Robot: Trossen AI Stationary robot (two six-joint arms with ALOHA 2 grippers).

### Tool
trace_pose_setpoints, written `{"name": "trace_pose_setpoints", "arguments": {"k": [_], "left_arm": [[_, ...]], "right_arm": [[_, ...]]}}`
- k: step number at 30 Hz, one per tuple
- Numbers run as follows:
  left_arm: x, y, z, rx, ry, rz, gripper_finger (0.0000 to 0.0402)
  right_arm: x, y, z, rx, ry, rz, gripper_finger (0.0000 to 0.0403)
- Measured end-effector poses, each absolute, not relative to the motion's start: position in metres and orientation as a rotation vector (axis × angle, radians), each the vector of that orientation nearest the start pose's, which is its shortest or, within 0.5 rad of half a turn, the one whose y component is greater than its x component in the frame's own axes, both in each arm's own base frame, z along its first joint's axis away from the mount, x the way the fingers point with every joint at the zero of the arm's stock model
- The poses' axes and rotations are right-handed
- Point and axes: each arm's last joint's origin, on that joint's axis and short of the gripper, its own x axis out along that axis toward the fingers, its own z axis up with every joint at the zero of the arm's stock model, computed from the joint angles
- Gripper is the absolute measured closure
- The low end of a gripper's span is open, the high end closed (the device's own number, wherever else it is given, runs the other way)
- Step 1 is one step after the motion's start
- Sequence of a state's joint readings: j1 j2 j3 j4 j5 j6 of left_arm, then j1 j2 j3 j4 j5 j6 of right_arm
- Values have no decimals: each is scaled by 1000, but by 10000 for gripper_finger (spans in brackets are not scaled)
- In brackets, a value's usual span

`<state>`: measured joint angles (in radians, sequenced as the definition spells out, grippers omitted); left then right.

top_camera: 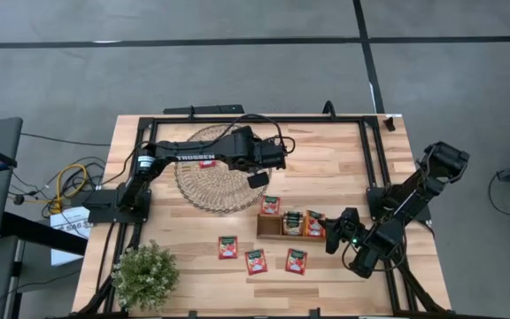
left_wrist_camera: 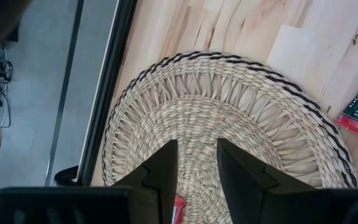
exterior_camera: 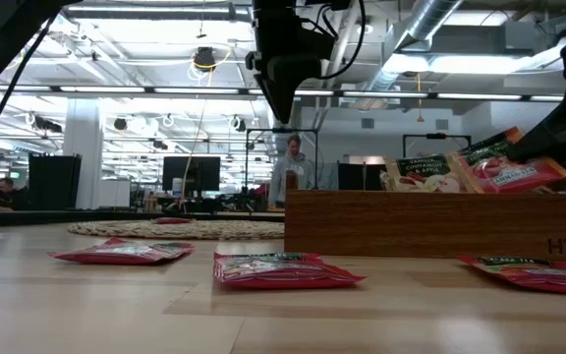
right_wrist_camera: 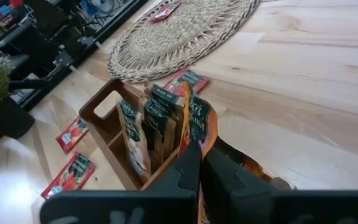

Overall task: Pick & Place Tea
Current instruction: Put the orange tea bag into the right section of the wooden organizer

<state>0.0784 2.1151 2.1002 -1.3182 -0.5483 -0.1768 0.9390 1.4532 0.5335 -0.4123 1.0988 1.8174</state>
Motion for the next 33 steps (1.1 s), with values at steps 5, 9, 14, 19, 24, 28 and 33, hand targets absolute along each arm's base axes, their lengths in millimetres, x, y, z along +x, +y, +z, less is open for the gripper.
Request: {"name": "trace_pose_setpoints", "arguments": {"k": [5, 9, 14, 19, 24, 28, 33], "left_arm": [[422, 48, 296, 168, 1258, 641, 297], [422, 48, 296, 169, 1258, 641, 297], [422, 48, 296, 169, 1258, 641, 297], [422, 48, 296, 169, 1258, 641, 297], [422, 48, 296, 169, 1258, 641, 297], [422, 48, 296, 169, 1258, 641, 297], [422, 48, 296, 169, 1258, 641, 297]], "right_arm": [[141, 150, 128, 624, 312, -613, 403], [142, 150, 127, 640, 350, -616, 390], [144, 147, 127, 644, 354, -632, 332], [146, 144, 127, 632, 354, -648, 279], [144, 143, 129, 632, 359, -654, 258], [142, 140, 137, 632, 387, -640, 266], [138, 135, 152, 616, 413, -594, 293]]}}
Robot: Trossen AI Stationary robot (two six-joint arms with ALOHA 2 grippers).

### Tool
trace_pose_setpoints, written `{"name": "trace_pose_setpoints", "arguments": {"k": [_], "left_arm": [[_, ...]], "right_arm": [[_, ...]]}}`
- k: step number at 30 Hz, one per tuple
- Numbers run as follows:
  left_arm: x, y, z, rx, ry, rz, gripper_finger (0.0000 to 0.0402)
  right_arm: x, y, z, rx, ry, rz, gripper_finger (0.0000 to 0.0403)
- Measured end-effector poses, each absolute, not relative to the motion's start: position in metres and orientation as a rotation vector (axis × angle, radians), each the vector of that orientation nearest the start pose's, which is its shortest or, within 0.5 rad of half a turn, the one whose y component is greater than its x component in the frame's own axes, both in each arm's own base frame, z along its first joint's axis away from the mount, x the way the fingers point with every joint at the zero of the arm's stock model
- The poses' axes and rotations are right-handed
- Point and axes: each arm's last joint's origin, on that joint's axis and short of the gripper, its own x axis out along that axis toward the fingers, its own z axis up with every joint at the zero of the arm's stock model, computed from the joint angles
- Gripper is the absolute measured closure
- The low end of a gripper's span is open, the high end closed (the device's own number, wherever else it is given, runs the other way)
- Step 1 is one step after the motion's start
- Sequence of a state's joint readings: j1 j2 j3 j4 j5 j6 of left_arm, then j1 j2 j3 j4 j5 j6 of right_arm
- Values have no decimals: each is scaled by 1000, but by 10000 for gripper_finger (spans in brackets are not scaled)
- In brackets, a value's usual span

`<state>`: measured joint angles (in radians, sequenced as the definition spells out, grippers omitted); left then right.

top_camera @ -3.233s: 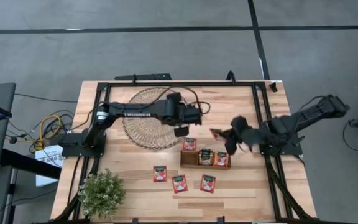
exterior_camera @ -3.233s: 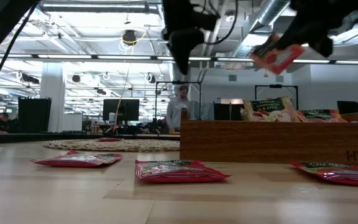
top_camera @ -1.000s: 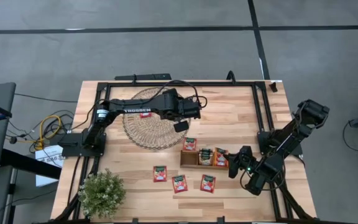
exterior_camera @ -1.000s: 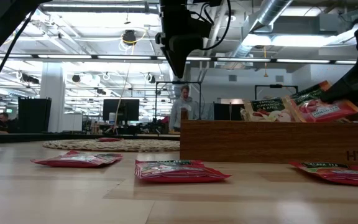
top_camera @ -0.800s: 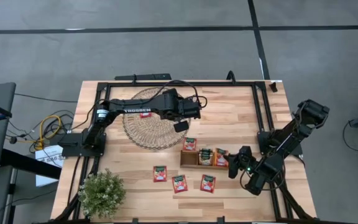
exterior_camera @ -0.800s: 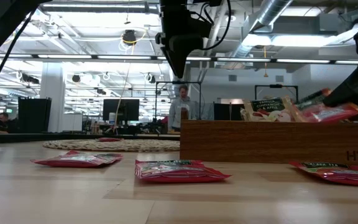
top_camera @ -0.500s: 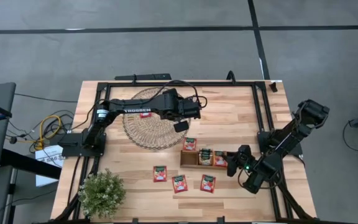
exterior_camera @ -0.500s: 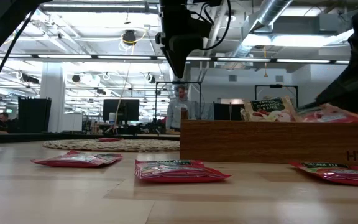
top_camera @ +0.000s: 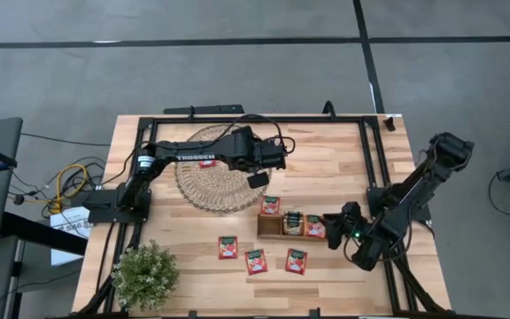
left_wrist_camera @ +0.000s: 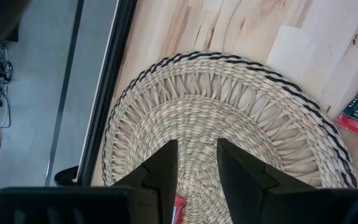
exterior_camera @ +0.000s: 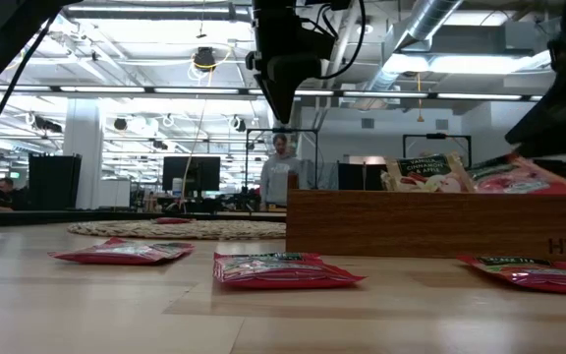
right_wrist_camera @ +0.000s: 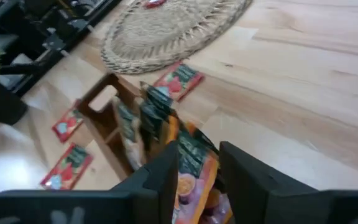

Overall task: Pick & Place Tea
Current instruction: Put the orange tea bag into the right section of the wooden organizer

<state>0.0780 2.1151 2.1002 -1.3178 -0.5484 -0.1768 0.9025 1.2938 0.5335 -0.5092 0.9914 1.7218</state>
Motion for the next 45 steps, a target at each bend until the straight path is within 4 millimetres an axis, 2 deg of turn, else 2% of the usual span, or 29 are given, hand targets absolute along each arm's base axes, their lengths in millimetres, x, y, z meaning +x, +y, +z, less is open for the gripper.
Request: {"name": "trace_pose_setpoints", "arguments": {"k": [6, 12, 19, 30, 38, 45], "left_arm": [[423, 48, 296, 167, 1252, 641, 297], [423, 48, 296, 164, 1245, 643, 297], [423, 48, 296, 156, 1242, 648, 297], [425, 48, 297, 160, 1223, 643, 297], [425, 48, 297, 160, 1220, 642, 297], [426, 48, 297, 159, 1217, 642, 297]], "right_arm": [[145, 138, 172, 577, 544, -475, 337], [160, 140, 180, 465, 639, -428, 396], [155, 134, 188, 385, 708, -523, 397], [159, 147, 212, 367, 724, -438, 402], [167, 155, 204, 408, 879, -316, 402], [180, 170, 183, 431, 929, -295, 403]]}}
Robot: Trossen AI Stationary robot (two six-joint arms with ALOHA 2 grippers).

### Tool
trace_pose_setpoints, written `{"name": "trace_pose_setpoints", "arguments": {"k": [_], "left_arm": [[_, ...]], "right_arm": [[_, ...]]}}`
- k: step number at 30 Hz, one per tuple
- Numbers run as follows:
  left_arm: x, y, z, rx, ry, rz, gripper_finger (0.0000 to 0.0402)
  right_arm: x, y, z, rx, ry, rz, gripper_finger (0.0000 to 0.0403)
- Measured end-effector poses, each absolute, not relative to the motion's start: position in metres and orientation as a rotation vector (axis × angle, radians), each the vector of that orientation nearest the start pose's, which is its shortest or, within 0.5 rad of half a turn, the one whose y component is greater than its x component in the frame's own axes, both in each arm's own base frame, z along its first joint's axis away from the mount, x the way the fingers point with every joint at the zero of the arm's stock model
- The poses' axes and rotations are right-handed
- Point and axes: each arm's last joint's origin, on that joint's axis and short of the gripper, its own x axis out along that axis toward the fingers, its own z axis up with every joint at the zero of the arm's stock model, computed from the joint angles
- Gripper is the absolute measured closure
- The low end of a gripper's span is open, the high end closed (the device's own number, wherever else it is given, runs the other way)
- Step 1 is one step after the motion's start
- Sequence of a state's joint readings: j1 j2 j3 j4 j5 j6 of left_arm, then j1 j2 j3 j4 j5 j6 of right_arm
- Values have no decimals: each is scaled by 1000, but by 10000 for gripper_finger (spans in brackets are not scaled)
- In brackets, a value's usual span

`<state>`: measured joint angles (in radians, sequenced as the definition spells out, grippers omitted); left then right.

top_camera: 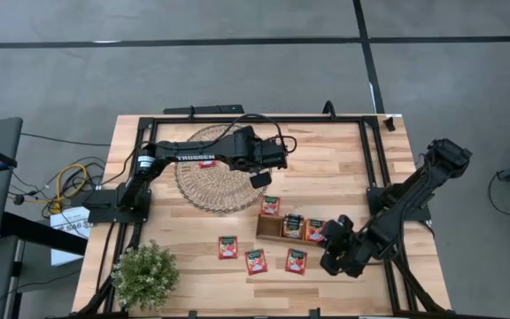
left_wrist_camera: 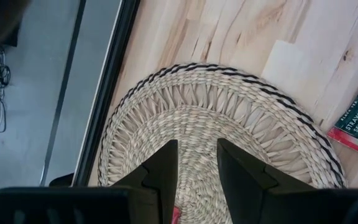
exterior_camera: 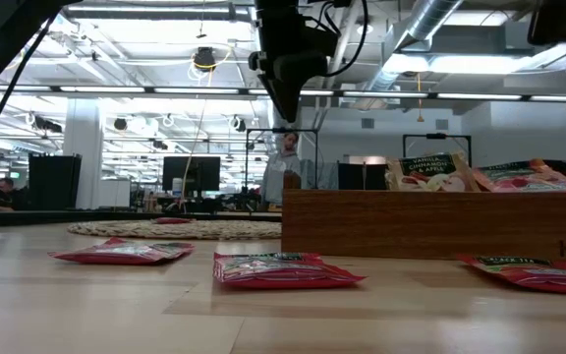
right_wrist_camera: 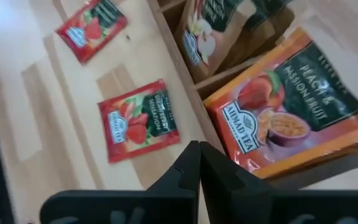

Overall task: Pick & Place Tea
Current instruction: Put the orange tea bag into the right section of the wooden organizer

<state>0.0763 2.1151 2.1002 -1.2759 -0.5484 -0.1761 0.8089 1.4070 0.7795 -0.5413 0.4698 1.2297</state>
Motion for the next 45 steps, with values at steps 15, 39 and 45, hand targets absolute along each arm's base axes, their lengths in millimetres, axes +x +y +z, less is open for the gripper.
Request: {"name": "trace_pose_setpoints", "arguments": {"k": [15, 39, 45], "left_arm": [[427, 48, 297, 151, 1204, 638, 297], [431, 47, 298, 142, 1166, 634, 297], [433, 47, 299, 142, 1145, 631, 297]], "right_arm": [[195, 162, 164, 411, 978, -415, 403], [206, 153, 181, 327, 1063, -420, 403], [215, 151, 189, 343, 1033, -411, 403]]}}
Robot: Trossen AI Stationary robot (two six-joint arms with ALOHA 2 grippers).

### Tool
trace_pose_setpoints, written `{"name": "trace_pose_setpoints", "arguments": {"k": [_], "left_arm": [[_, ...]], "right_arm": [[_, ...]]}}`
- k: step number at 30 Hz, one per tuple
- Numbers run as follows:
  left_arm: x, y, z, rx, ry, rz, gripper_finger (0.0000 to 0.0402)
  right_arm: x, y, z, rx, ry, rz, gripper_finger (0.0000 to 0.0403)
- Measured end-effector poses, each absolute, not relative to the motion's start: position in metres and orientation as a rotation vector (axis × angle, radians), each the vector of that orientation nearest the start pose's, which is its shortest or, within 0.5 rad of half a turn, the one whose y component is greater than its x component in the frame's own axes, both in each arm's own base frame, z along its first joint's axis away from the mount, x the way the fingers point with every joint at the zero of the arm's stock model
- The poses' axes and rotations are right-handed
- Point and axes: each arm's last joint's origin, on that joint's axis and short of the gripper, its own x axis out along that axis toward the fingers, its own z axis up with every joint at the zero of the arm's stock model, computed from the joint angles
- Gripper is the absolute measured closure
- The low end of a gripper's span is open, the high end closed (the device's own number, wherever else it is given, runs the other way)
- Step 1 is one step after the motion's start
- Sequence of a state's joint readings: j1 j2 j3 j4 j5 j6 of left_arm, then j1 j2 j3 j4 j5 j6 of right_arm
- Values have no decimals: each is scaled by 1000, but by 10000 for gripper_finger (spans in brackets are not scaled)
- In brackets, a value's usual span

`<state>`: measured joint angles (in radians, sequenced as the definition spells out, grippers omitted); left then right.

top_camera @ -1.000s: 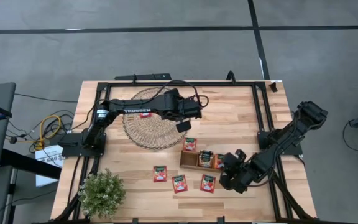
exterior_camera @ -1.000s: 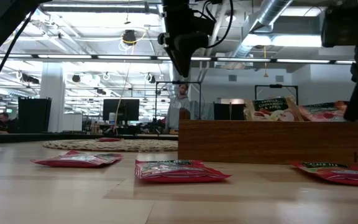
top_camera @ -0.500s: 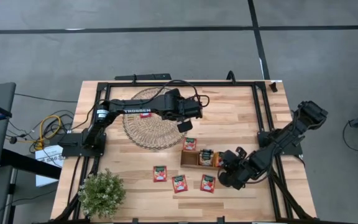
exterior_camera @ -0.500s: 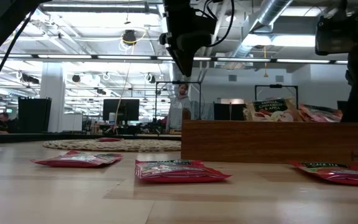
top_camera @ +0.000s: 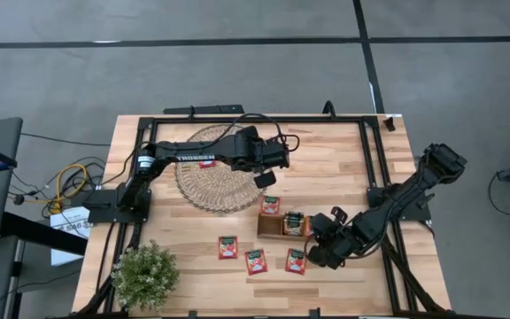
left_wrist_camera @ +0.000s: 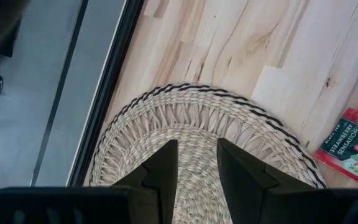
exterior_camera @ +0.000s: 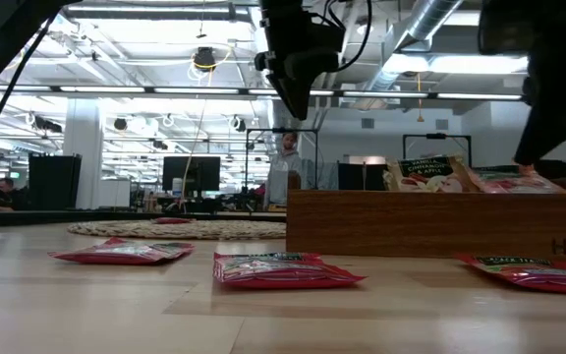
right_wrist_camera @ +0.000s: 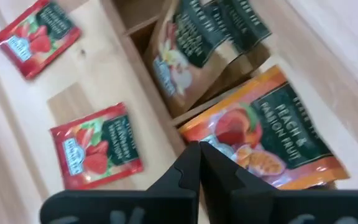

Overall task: Pick & Place Tea
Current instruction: Put the orange tea bag into the right section of the wooden organizer

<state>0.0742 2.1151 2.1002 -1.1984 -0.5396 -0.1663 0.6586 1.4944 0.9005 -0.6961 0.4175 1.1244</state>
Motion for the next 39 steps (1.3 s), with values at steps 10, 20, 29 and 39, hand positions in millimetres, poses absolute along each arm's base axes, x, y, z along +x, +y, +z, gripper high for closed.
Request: {"name": "trace_pose_setpoints", "arguments": {"k": [10, 20, 29, 39], "left_arm": [[433, 46, 299, 142, 1140, 630, 297], [433, 46, 299, 158, 1145, 619, 297], [436, 46, 300, 152, 1117, 621, 297], [437, 46, 300, 149, 1108, 622, 297]], "right_arm": [[214, 141, 177, 377, 1058, -461, 403], [213, 141, 174, 405, 1069, -453, 403], [213, 143, 174, 424, 1087, -428, 403], [214, 143, 174, 398, 1088, -404, 403]]}}
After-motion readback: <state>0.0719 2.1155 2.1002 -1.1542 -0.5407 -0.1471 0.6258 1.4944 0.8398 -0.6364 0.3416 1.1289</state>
